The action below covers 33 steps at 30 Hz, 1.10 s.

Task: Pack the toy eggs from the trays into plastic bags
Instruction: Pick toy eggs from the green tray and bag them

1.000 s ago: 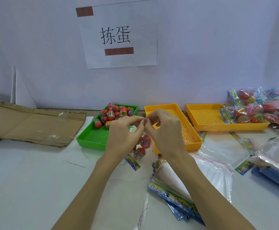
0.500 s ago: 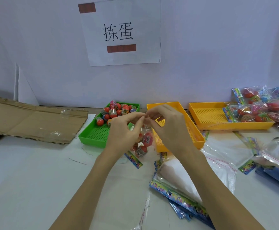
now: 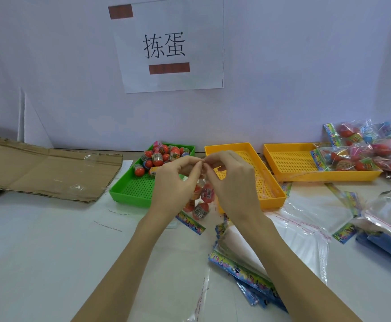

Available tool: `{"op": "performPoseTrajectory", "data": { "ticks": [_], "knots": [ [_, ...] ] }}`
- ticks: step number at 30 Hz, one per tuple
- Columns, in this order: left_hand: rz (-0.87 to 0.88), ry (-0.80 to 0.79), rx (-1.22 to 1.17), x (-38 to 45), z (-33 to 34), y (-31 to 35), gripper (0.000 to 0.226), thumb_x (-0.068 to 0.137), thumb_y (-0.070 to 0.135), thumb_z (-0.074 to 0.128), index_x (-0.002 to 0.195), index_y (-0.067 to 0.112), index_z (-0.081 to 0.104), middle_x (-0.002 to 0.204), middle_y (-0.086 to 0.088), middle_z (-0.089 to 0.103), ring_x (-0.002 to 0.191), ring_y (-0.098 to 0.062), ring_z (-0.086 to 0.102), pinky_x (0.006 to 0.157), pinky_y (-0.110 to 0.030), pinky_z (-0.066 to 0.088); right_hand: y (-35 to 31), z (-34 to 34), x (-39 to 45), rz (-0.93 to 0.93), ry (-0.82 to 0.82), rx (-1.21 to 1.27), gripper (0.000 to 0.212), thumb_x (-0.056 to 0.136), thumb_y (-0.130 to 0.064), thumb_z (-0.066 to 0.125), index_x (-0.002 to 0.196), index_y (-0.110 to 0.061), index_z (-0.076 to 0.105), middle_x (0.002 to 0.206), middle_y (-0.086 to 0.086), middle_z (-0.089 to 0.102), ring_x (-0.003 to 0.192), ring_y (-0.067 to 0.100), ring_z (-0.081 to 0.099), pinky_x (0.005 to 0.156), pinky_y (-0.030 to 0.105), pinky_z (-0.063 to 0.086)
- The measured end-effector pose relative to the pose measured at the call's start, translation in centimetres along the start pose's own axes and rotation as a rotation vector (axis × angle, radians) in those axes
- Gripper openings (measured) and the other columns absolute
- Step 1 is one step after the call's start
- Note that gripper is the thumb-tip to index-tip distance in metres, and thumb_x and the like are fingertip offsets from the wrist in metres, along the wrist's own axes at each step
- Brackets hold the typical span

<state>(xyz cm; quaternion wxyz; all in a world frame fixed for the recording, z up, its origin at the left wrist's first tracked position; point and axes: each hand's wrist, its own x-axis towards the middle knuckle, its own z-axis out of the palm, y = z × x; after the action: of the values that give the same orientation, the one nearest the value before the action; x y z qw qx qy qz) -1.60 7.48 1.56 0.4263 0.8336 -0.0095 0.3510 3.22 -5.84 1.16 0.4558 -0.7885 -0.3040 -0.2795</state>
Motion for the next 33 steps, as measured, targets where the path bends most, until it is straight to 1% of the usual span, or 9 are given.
{"op": "performPoseTrajectory", "data": {
  "ticks": [8, 12, 16, 21, 23, 26, 28, 30, 33],
  "knots": [
    [0.104, 0.014, 0.098, -0.1, 0.0, 0.2, 0.012, 0.096, 0.012, 0.073, 0.102, 0.016, 0.082, 0.083, 0.010, 0.077, 0.080, -0.002, 0.073, 0.076, -0.024, 0.060, -0.1, 0.2, -0.2, 0.001, 0.025, -0.026, 0.005, 0.094, -0.012, 0.075, 0.098, -0.010, 0.076, 0.091, 0.000, 0.074, 0.077, 0.007, 0.063, 0.071, 0.005, 0.045],
    [0.073, 0.003, 0.095, -0.2, 0.1, 0.4, 0.011, 0.096, 0.013, 0.073, 0.101, 0.017, 0.082, 0.083, 0.011, 0.077, 0.082, 0.001, 0.073, 0.078, -0.022, 0.059, 0.1, 0.2, -0.2, 0.021, 0.033, -0.020, 0.002, 0.094, -0.012, 0.074, 0.094, -0.010, 0.075, 0.088, -0.001, 0.072, 0.077, 0.007, 0.062, 0.071, 0.013, 0.050],
    [-0.027, 0.019, 0.069, -0.1, 0.0, 0.2, 0.011, 0.097, 0.014, 0.071, 0.095, 0.018, 0.081, 0.079, 0.012, 0.078, 0.077, 0.002, 0.074, 0.079, -0.032, 0.061, 0.4, -0.1, 0.3, 0.080, 0.083, 0.003, 0.005, 0.092, -0.010, 0.073, 0.088, -0.011, 0.071, 0.084, -0.001, 0.068, 0.075, 0.009, 0.061, 0.071, 0.019, 0.051],
    [-0.295, 0.192, -0.209, 0.6, -0.9, -0.5, 0.016, 0.101, 0.008, 0.065, 0.093, 0.015, 0.077, 0.080, 0.004, 0.080, 0.070, -0.016, 0.078, 0.066, -0.026, 0.062, 4.1, -3.6, 2.3, 0.334, 0.236, 0.054, 0.004, 0.090, -0.015, 0.073, 0.087, -0.016, 0.071, 0.076, -0.007, 0.067, 0.073, 0.010, 0.066, 0.066, 0.007, 0.045],
    [-0.409, 0.307, -0.312, 1.0, -1.4, -1.0, 0.019, 0.100, 0.007, 0.064, 0.091, 0.014, 0.078, 0.081, 0.001, 0.080, 0.075, -0.017, 0.078, 0.071, -0.027, 0.061, 6.0, -5.0, 2.6, 0.389, 0.279, -0.013, 0.003, 0.090, -0.014, 0.072, 0.088, -0.012, 0.073, 0.074, -0.007, 0.066, 0.072, 0.013, 0.065, 0.070, 0.018, 0.051],
    [-0.550, 0.382, -0.376, 1.4, -2.1, -2.1, 0.016, 0.099, 0.010, 0.064, 0.096, 0.011, 0.080, 0.088, -0.007, 0.081, 0.080, -0.021, 0.071, 0.087, -0.045, 0.060, 8.2, -6.2, 2.5, 0.386, 0.175, -0.144, 0.007, 0.091, -0.014, 0.073, 0.091, -0.008, 0.077, 0.081, 0.002, 0.071, 0.079, 0.020, 0.067, 0.079, 0.035, 0.054],
    [-0.590, 0.395, -0.376, 1.4, -2.2, -2.5, 0.014, 0.098, 0.012, 0.066, 0.097, 0.013, 0.080, 0.085, -0.001, 0.081, 0.083, -0.018, 0.070, 0.091, -0.042, 0.060, 9.0, -6.5, 2.3, 0.357, 0.017, -0.268, 0.010, 0.092, -0.017, 0.076, 0.096, -0.010, 0.081, 0.098, 0.009, 0.075, 0.094, 0.026, 0.068, 0.087, 0.041, 0.054],
    [-0.587, 0.397, -0.358, 1.3, -2.1, -2.5, 0.013, 0.097, 0.012, 0.068, 0.099, 0.012, 0.081, 0.078, 0.005, 0.079, 0.085, -0.015, 0.072, 0.086, -0.033, 0.060, 9.5, -6.8, 2.3, 0.376, -0.070, -0.353, 0.014, 0.093, -0.020, 0.077, 0.101, -0.010, 0.083, 0.108, 0.012, 0.075, 0.102, 0.029, 0.066, 0.090, 0.041, 0.051],
    [-0.538, 0.337, -0.344, 1.2, -1.8, -2.2, 0.014, 0.100, 0.011, 0.066, 0.100, 0.011, 0.079, 0.082, 0.000, 0.080, 0.081, -0.020, 0.076, 0.082, -0.033, 0.061, 10.1, -7.5, 2.3, 0.435, -0.117, -0.352, 0.013, 0.094, -0.015, 0.074, 0.099, -0.008, 0.083, 0.102, 0.011, 0.079, 0.094, 0.028, 0.069, 0.083, 0.031, 0.045]
  ]
}}
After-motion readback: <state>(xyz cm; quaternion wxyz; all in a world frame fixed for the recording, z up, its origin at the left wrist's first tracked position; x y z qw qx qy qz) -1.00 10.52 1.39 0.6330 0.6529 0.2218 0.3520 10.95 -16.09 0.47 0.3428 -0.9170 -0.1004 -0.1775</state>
